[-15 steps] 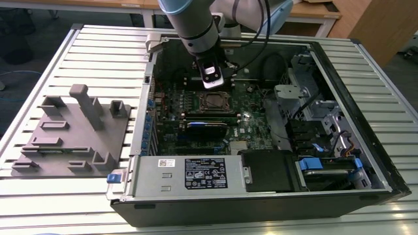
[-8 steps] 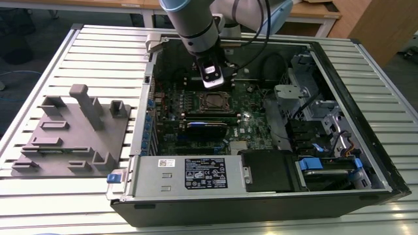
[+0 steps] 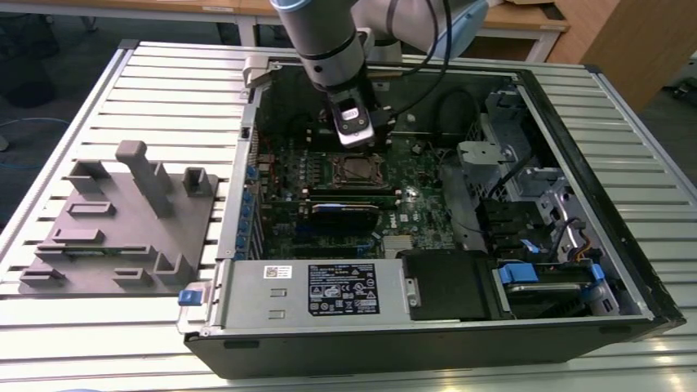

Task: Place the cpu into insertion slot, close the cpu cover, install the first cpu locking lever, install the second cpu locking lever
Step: 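Install the first cpu locking lever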

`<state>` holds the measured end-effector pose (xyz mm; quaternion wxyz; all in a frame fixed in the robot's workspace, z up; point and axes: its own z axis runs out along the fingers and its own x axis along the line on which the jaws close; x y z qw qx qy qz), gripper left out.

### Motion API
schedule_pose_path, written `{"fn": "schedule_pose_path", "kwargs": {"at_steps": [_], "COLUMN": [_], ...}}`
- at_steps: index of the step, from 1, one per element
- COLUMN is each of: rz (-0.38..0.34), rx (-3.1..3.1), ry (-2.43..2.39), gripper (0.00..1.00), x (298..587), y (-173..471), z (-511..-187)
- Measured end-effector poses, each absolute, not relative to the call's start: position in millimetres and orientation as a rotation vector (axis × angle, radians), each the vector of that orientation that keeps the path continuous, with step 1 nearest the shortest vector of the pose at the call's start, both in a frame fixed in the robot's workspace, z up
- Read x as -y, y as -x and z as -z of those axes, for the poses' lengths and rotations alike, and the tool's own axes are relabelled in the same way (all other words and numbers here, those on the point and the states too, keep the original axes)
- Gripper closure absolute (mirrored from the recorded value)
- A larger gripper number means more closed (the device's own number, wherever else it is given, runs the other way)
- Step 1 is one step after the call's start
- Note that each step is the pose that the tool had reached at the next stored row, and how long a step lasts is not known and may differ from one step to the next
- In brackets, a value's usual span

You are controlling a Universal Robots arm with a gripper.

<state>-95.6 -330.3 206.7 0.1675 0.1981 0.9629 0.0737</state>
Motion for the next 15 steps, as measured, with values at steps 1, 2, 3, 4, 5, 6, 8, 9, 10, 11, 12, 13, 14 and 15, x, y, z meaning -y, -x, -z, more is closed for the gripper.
{"fn": "schedule_pose_path", "kwargs": {"at_steps": [1, 2, 3, 4, 5, 6, 8, 9, 10, 11, 12, 13, 14, 15], "rz": [-0.195, -0.183, -0.181, -0.181, -0.18, -0.179, -0.175, -0.17, -0.165, -0.16, -0.154, -0.148, -0.141, -0.134], "rx": [-2.744, -2.747, -2.747, -2.747, -2.747, -2.747, -2.764, -2.778, -2.795, -2.811, -2.829, -2.845, -2.861, -2.876], "ry": [-0.562, -0.561, -0.561, -0.56, -0.56, -0.56, -0.565, -0.568, -0.572, -0.576, -0.58, -0.584, -0.587, -0.591], "gripper": [0.9, 0.9, 0.9, 0.9, 0.9, 0.9, 0.9, 0.9, 0.9, 0.9, 0.9, 0.9, 0.9, 0.9], "x": [330.3, 330.3, 330.3, 330.4, 330.3, 330.3, 330.2, 330.3, 330.3, 330.3, 330.3, 330.3, 330.3, 330.3], "y": [95.6, 95.6, 95.6, 95.6, 95.6, 95.6, 95.5, 95.5, 95.5, 95.4, 95.3, 95.3, 95.2, 95.2], "z": [-206.5, -206.4, -206.4, -206.4, -206.4, -206.4, -206.2, -206.0, -205.8, -205.6, -205.3, -205.1, -204.9, -204.8]}}
